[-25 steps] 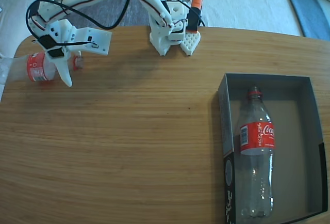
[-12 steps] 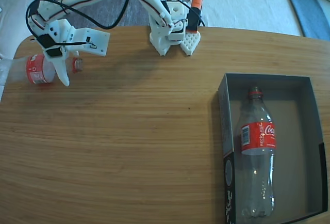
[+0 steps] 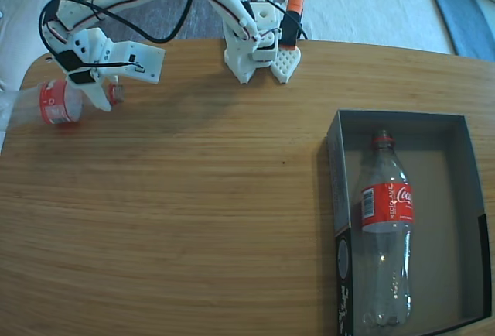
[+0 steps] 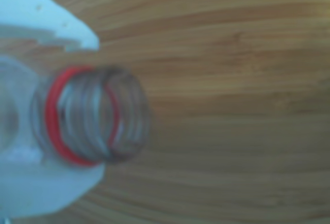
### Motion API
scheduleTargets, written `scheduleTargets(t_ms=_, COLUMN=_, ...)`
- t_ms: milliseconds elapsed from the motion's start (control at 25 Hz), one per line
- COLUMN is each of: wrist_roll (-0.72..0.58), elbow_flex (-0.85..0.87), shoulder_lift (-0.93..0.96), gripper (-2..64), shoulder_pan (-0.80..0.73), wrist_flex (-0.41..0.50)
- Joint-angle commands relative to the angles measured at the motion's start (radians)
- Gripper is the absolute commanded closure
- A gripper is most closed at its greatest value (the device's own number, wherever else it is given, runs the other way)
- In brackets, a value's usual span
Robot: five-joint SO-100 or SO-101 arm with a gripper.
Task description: Grasp the bottles and put them in the box.
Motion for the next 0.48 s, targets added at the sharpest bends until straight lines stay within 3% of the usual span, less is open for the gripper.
scheduleTargets(t_ms=0, wrist_roll=-0.008, elbow_flex=-0.041, shoulder_lift=0.015, gripper=43.8, shoulder_pan=0.003, wrist_flex=0.000)
scheduleTargets(t_ms=440, wrist_roll=-0.008, elbow_flex=-0.012, shoulder_lift=0.015, gripper=61.6, shoulder_pan=0.000, wrist_flex=-0.003)
